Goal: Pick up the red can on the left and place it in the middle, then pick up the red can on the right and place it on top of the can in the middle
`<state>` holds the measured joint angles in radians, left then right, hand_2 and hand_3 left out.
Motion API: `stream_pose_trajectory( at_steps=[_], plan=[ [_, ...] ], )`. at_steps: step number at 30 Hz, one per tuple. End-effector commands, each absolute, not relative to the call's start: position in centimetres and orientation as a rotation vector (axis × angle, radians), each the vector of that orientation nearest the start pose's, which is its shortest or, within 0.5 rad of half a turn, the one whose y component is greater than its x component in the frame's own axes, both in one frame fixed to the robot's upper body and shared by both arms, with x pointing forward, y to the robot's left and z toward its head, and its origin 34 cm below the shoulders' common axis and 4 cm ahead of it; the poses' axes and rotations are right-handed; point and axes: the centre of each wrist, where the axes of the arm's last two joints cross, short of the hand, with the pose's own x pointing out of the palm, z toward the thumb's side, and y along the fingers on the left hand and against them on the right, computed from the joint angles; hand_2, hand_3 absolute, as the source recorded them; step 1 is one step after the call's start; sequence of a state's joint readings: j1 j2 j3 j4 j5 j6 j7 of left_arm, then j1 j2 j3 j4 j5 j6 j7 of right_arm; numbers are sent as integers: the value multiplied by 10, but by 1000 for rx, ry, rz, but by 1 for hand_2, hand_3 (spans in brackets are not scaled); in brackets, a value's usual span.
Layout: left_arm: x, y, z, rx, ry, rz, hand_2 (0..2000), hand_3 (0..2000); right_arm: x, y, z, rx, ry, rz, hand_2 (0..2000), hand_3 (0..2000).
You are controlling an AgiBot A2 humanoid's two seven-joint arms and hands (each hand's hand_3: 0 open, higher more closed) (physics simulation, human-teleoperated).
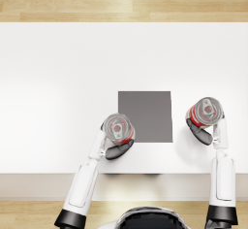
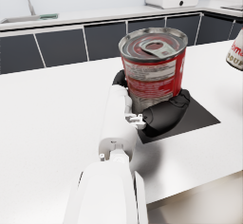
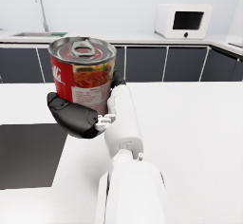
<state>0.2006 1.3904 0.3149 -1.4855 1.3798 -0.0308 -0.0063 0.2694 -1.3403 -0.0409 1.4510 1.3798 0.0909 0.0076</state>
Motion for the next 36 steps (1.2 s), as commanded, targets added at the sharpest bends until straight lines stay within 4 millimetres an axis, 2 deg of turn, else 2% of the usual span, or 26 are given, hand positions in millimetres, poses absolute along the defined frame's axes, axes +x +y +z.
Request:
stream_pose_trajectory(
  at_steps=[1,8,13,14,15,16,19,20,21,23,24,25,26,27,29,30,33,36],
  plan=[
    [283,130,126,73,-53,-1915,2000,1520,279,-241,179,-252,-177,1630,2000,1520],
    [315,107,126,25,-24,-1940,2000,1520,274,-228,184,-277,-197,1721,2000,1520],
    [323,88,102,-39,98,-1984,2000,1520,273,-224,191,-295,-230,1710,2000,1520],
    [321,87,95,186,335,-2121,2000,1520,273,-223,191,-295,-231,1712,2000,1520],
    [321,83,93,2,191,-2032,2000,1520,273,-223,192,-296,-235,1711,2000,1520],
    [321,78,89,0,218,-2043,2000,1520,272,-222,193,-299,-239,1712,2000,1520],
    [319,75,77,84,84,-2062,2000,1520,271,-220,194,-300,-247,1714,2000,1520],
    [320,76,75,265,193,-2170,2000,1520,271,-219,197,-308,-257,1715,2000,1520],
    [320,75,76,150,58,-2085,2000,1520,270,-218,198,-311,-261,1720,2000,1520],
    [322,76,72,147,41,-2074,2000,1520,269,-217,202,-323,-275,1720,2000,1520],
    [324,77,67,286,159,-2169,2000,1520,269,-215,205,-331,-286,1722,2000,1520],
    [326,77,66,172,60,-2098,2000,1520,269,-213,209,-343,-299,1725,2000,1520],
    [328,77,62,274,165,-2186,639,1193,267,-209,214,-361,-317,1737,2000,1520],
    [328,77,61,178,86,-2136,0,867,266,-206,219,-377,-333,1746,2000,1520],
    [325,78,61,181,59,-2142,0,213,262,-201,230,-413,-373,1753,2000,1520],
    [324,80,63,184,36,-2125,0,0,261,-199,236,-429,-392,1755,2000,1520],
    [318,84,70,203,-31,-2073,0,0,256,-194,241,-452,-413,1782,2000,1520],
    [291,93,95,234,-97,-2068,0,0,255,-190,247,-472,-437,1800,2000,1520]
  ],
)
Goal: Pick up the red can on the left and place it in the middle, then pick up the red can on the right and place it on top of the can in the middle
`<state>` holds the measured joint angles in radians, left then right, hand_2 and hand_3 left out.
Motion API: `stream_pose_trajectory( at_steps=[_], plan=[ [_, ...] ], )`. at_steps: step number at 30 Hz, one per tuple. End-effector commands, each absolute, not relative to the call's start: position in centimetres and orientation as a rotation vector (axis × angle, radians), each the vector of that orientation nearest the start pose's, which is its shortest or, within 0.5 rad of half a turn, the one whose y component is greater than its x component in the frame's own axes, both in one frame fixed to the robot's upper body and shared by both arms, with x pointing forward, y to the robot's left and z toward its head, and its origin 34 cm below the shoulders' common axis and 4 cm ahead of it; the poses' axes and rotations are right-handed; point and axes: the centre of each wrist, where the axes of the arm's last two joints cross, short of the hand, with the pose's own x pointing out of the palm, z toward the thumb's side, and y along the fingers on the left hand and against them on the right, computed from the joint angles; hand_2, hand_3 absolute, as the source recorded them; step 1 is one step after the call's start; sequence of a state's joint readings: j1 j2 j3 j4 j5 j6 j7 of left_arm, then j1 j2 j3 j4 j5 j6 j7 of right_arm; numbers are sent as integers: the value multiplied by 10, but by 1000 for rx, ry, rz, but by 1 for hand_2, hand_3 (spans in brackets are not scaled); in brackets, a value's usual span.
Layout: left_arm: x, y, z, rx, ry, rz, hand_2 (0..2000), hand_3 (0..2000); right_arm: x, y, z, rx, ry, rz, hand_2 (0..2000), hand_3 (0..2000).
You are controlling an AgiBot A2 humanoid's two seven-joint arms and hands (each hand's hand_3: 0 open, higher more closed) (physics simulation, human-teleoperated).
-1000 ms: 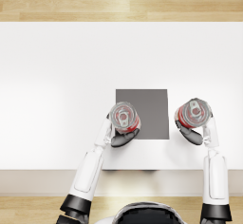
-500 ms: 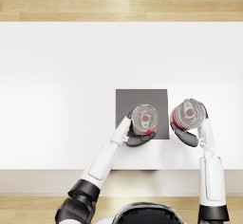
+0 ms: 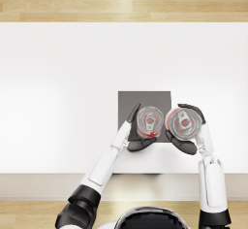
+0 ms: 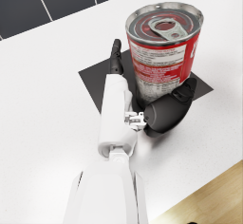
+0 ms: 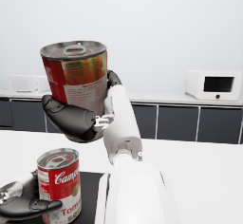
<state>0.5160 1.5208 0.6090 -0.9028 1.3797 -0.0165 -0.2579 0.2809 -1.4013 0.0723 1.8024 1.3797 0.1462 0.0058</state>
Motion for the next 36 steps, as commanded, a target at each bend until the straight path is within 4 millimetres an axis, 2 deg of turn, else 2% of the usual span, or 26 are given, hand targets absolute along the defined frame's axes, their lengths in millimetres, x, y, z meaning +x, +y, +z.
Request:
stream_pose_trajectory(
  at_steps=[1,3,5,7,9,11,16,29,30,31,33,34,36],
  plan=[
    [280,98,107,228,-83,-2069,0,0,256,-187,249,-476,-445,1806,2000,1520],
    [260,115,133,246,-106,-2040,0,0,257,-181,257,-506,-476,1842,2000,1520],
    [243,132,157,290,-148,-2003,0,0,261,-174,264,-501,-512,1807,2000,1520],
    [234,149,176,332,-188,-1948,0,0,264,-165,268,-485,-522,1808,2000,1520],
    [230,166,189,362,-216,-1882,0,0,266,-157,270,-419,-450,1839,2000,1520],
    [229,181,195,374,-225,-1820,0,0,268,-149,274,-361,-372,1882,2000,1520],
    [231,199,201,380,-238,-1737,0,0,274,-139,276,-267,-266,1914,2000,1520],
    [232,200,202,365,-260,-1710,0,0,294,-128,247,-129,-131,1944,2000,1520],
    [232,199,201,361,-259,-1713,0,0,294,-127,245,-125,-124,1950,639,1193],
    [232,198,200,356,-258,-1716,0,0,293,-127,243,-112,-120,1938,0,867],
    [232,197,202,357,-265,-1717,0,0,292,-127,242,-92,-125,1906,0,213],
    [233,196,201,351,-264,-1719,0,0,291,-127,242,-87,-129,1895,0,0],
    [233,196,203,354,-274,-1715,0,0,288,-126,243,-85,-139,1885,0,0]
  ],
)
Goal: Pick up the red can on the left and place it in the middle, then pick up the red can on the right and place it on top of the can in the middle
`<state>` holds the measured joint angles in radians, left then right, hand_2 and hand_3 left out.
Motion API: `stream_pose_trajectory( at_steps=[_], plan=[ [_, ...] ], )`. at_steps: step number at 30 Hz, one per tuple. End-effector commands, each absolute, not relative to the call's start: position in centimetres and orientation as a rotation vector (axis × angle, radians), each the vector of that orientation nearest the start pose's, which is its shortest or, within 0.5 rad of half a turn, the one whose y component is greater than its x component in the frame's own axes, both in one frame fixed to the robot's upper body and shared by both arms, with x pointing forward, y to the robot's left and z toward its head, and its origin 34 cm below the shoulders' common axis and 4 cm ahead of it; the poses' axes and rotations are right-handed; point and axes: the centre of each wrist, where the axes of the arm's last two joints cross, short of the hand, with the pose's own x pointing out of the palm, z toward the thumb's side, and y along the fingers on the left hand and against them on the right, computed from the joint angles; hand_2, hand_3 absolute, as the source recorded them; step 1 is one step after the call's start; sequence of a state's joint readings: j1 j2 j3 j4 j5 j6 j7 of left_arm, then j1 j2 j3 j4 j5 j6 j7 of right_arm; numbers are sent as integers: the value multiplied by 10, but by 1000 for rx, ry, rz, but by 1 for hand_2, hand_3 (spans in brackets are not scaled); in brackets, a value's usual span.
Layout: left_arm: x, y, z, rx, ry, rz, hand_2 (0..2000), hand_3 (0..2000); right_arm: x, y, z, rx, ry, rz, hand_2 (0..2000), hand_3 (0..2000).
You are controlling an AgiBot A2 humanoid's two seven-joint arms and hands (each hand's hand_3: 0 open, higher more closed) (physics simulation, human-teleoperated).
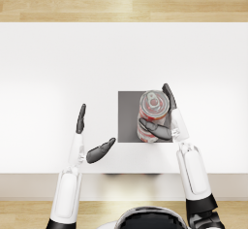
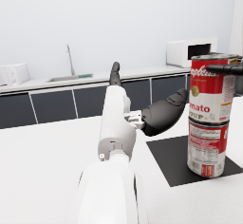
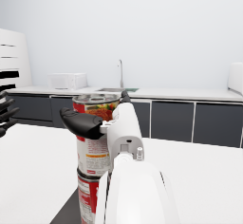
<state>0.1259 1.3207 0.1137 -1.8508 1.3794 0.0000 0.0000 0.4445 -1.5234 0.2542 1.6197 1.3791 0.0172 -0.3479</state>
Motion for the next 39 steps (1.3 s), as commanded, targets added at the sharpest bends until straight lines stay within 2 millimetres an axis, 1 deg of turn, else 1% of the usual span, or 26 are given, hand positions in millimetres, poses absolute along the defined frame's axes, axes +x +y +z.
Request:
stream_pose_trajectory(
  at_steps=[1,4,9,13,14,17,20,21,22,24,26,27,29,31,33,34,35,37,39],
  plan=[
    [233,196,203,353,-275,-1713,0,0,287,-126,246,-90,-153,1880,0,0],
    [233,195,204,352,-284,-1713,0,0,286,-127,257,-110,-199,1866,0,0],
    [234,193,210,362,-314,-1708,0,0,282,-130,284,-163,-302,1842,0,0],
    [231,190,222,394,-365,-1706,0,0,275,-136,301,-208,-378,1817,0,0],
    [231,189,230,416,-396,-1701,0,0,279,-133,285,-166,-318,1833,0,0],
    [233,188,257,484,-497,-1672,0,0,277,-135,293,-184,-349,1824,0,0],
    [236,204,291,590,-588,-1580,0,0,276,-136,295,-191,-360,1820,0,0],
    [238,210,299,620,-600,-1553,0,0,248,-182,341,-332,-577,1632,0,0],
    [239,216,303,635,-602,-1529,0,0,248,-193,340,-321,-577,1588,0,0],
    [242,226,308,649,-600,-1491,0,0,245,-209,340,-320,-591,1526,0,0],
    [244,232,309,642,-603,-1463,0,0,240,-220,339,-318,-604,1477,0,0],
    [245,234,310,645,-605,-1454,0,0,249,-201,331,-290,-558,1562,0,0],
    [247,238,307,629,-595,-1441,0,0,245,-210,334,-309,-587,1517,0,0],
    [247,242,301,607,-581,-1427,0,0,243,-215,335,-423,-703,1457,0,0],
    [247,244,296,587,-568,-1422,0,0,241,-217,335,-498,-777,1416,0,0],
    [246,245,293,578,-562,-1418,0,0,237,-239,297,-688,-354,1560,0,0],
    [247,241,295,587,-569,-1435,0,0,241,-221,325,-572,-712,1443,0,0],
    [246,243,293,576,-562,-1428,0,0,239,-230,310,-656,-561,1496,0,0],
    [246,244,291,571,-559,-1425,0,0,238,-234,302,-694,-484,1525,0,0]
  ],
)
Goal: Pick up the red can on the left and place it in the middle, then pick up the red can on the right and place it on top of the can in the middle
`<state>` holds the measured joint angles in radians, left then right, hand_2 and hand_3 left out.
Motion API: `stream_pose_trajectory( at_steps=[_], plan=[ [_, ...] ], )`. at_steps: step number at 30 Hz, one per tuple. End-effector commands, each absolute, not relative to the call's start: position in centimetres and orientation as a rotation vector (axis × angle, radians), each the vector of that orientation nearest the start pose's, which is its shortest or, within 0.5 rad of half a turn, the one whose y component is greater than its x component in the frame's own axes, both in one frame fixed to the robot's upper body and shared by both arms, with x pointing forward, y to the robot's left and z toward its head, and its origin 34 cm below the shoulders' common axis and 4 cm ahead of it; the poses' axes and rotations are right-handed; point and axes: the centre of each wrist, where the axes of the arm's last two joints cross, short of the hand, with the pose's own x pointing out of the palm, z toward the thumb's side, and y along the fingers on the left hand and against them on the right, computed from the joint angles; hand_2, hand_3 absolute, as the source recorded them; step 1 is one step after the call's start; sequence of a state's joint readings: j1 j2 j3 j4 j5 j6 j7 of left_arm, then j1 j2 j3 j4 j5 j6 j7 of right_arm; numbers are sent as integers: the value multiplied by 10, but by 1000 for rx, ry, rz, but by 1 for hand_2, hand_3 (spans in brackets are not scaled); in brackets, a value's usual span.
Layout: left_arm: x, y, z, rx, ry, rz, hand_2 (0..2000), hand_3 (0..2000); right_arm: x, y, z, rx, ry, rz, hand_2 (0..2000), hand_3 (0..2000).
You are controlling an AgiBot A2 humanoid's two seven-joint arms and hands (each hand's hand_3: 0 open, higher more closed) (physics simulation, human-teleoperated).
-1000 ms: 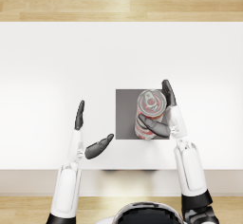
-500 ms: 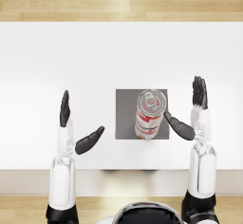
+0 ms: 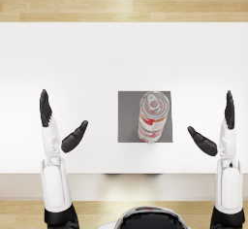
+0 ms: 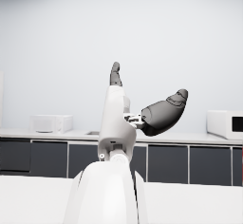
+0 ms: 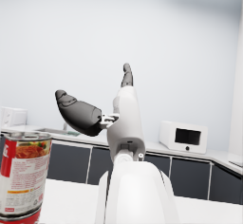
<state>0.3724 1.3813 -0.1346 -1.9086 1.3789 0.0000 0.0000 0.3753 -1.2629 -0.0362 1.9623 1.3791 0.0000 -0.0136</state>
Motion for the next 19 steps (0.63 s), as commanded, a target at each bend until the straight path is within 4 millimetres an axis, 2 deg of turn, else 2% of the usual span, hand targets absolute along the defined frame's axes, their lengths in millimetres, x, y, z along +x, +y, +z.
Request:
stream_pose_trajectory(
  at_steps=[1,19],
  plan=[
    [246,244,291,569,-558,-1424,0,0,238,-235,300,-705,-461,1534,0,0],
    [246,245,290,565,-555,-1421,0,0,237,-238,294,-730,-407,1558,0,0]
  ],
)
